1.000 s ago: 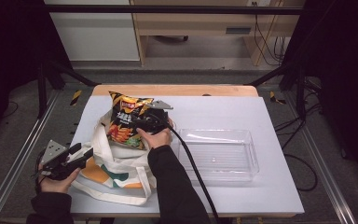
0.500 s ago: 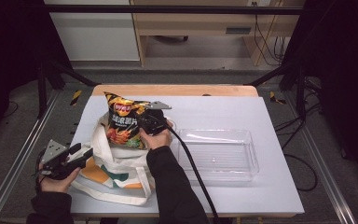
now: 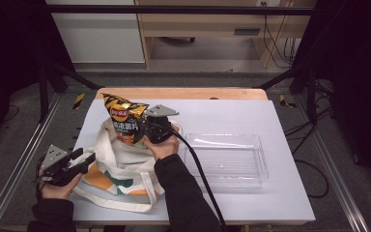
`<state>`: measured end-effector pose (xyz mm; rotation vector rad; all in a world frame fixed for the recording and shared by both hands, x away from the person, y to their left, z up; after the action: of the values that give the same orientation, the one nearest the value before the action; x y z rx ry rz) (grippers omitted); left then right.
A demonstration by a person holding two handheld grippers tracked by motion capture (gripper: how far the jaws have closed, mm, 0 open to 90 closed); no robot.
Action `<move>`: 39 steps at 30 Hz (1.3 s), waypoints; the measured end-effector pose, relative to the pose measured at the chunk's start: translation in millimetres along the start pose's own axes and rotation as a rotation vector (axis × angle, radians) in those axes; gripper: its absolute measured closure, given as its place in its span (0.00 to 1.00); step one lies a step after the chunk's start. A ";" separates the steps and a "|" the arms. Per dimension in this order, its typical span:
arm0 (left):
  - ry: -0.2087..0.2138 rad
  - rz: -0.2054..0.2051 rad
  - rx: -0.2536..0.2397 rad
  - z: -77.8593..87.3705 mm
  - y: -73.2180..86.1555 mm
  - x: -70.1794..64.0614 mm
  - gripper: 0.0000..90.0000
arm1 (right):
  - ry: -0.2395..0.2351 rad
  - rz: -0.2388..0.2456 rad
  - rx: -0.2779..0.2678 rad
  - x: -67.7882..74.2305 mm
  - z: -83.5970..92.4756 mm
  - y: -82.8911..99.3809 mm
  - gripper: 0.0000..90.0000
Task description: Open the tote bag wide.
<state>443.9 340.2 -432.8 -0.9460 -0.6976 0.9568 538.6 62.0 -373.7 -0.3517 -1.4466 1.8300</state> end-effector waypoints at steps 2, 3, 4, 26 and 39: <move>0.003 0.005 -0.007 0.6 -0.5 0.1 0.51 | -0.026 0.011 0.008 2.5 7.9 -0.9 1.00; 0.005 0.007 -0.009 0.8 -0.8 0.2 0.51 | -0.038 0.016 0.015 3.7 11.1 0.2 1.00; 0.007 0.008 -0.011 1.1 -1.2 0.3 0.51 | -0.048 0.025 0.022 5.0 14.0 2.2 1.00; 0.098 -0.010 -0.169 6.0 -71.3 -5.1 0.32 | -0.084 0.113 0.065 23.4 44.9 42.8 1.00; 0.271 0.039 -0.129 -19.8 -73.8 -18.1 0.51 | -0.074 0.132 0.081 27.7 48.9 50.6 1.00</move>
<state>479.2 298.1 -376.8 -1.1815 -0.5169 0.8043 469.4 43.5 -398.0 -0.3497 -1.4229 2.0206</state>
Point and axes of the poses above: each handheld gripper's, and its own axes: z roughly backward along the jaws, y roughly out of its underside, x roughly to its left, the point moved 2 cm from there along -z, roughly forward along the jaws, and after that the axes turned 6 degrees about -z, right-handed, at the moved point
